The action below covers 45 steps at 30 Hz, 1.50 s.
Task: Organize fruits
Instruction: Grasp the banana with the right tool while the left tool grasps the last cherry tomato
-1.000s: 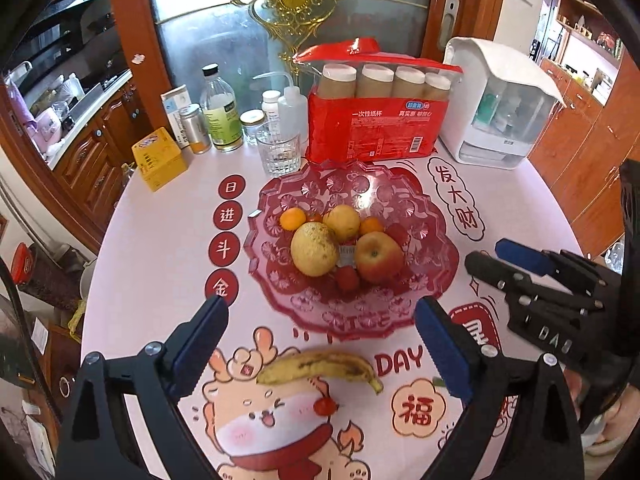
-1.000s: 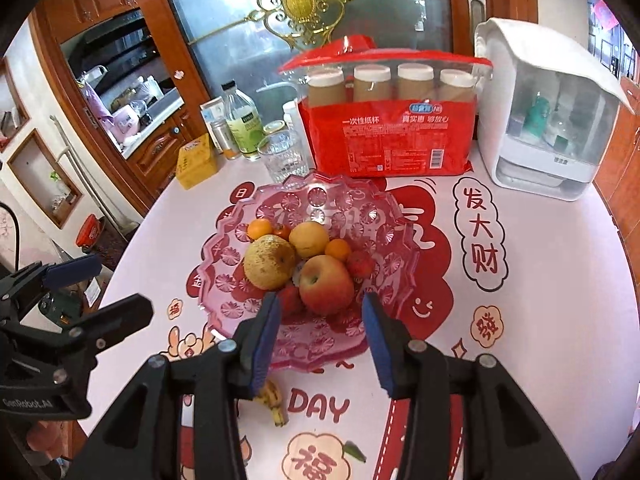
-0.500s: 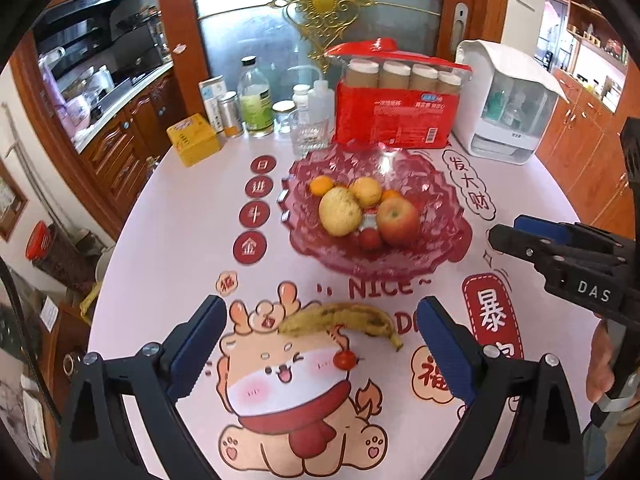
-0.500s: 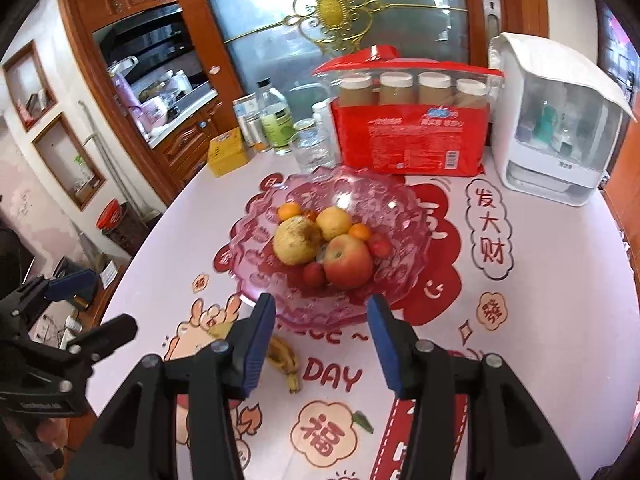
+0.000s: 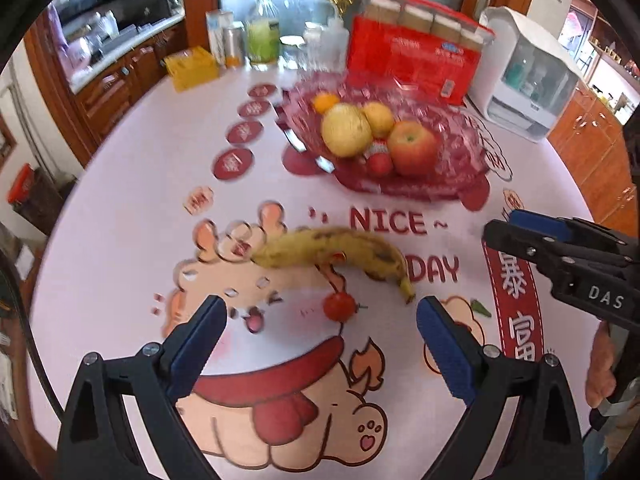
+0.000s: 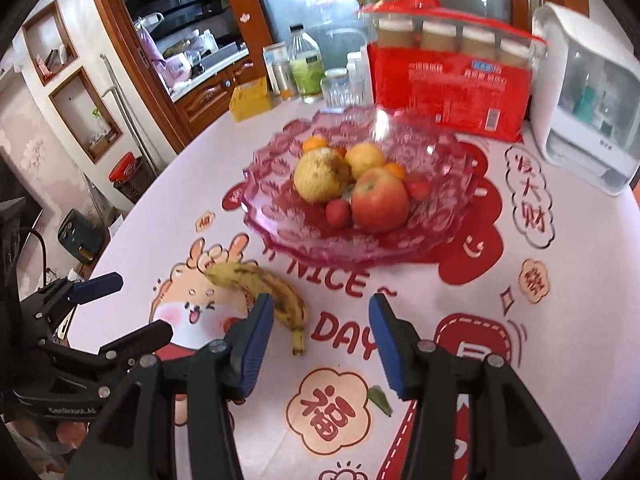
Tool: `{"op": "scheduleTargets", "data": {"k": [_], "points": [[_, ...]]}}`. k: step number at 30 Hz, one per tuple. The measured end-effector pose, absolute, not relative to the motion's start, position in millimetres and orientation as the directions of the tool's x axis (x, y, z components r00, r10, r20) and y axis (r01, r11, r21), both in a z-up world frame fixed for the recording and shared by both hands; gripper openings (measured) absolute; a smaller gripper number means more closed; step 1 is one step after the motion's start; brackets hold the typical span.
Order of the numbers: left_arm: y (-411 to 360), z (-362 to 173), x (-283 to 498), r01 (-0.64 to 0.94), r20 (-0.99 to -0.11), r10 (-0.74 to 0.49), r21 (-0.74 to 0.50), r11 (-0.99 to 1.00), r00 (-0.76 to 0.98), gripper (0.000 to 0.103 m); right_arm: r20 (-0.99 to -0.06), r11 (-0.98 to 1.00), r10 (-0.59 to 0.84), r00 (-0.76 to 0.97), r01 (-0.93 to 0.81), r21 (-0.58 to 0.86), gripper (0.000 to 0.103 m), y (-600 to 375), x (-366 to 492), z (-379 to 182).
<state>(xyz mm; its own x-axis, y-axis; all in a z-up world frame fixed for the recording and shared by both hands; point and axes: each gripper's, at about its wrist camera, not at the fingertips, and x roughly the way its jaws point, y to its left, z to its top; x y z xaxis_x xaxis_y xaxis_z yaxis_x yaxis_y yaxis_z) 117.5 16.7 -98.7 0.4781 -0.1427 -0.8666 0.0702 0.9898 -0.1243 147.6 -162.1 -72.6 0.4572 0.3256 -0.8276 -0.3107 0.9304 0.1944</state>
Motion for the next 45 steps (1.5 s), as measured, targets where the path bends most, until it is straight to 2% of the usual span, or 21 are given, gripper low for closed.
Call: {"op": "scheduleTargets", "data": {"k": [4,10,14,21,23,31,33,35,36,45], "points": [[11,-128,122,0.122,-0.877,-0.201,-0.164,0.979,0.436,0.094,-0.85,0.929,0.317,0.421,-0.32,0.188,0.05,-158,150,-95],[1,-155,130,0.225,-0.885,-0.209,-0.122,0.967,0.417,0.081,-0.875,0.922,0.317,0.367,-0.334,0.194,0.05,-151,158,-122],[2,-165,139,0.243,-0.889,-0.197,-0.101,0.965,0.413,0.068,-0.881,0.915,0.323,0.346,-0.354,0.196,0.05,-144,164,-133],[5,-175,150,0.271,-0.893,-0.215,-0.11,0.956,0.396,0.063,-0.887,0.896,0.336,0.317,-0.396,0.198,0.05,-128,174,-146],[6,-177,152,0.279,-0.895,-0.22,-0.114,0.954,0.387,0.057,-0.888,0.891,0.337,0.314,-0.411,0.193,0.05,-124,175,-148],[2,-179,161,0.304,-0.889,-0.245,-0.128,0.944,0.388,0.045,-0.886,0.875,0.346,0.309,-0.448,0.185,0.05,-111,185,-154],[2,-179,162,0.307,-0.886,-0.251,-0.132,0.943,0.391,0.041,-0.884,0.866,0.356,0.303,-0.462,0.191,0.05,-108,187,-154],[1,-179,162,0.312,-0.883,-0.261,-0.14,0.94,0.391,0.027,-0.884,0.86,0.36,0.297,-0.474,0.191,0.05,-102,188,-157],[0,-179,162,0.313,-0.882,-0.265,-0.143,0.939,0.39,0.025,-0.885,0.855,0.362,0.291,-0.483,0.191,0.05,-99,189,-158],[6,-178,148,0.299,-0.875,-0.252,-0.131,0.945,0.413,0.024,-0.891,0.823,0.363,0.274,-0.542,0.169,0.05,-76,197,-160]]}}
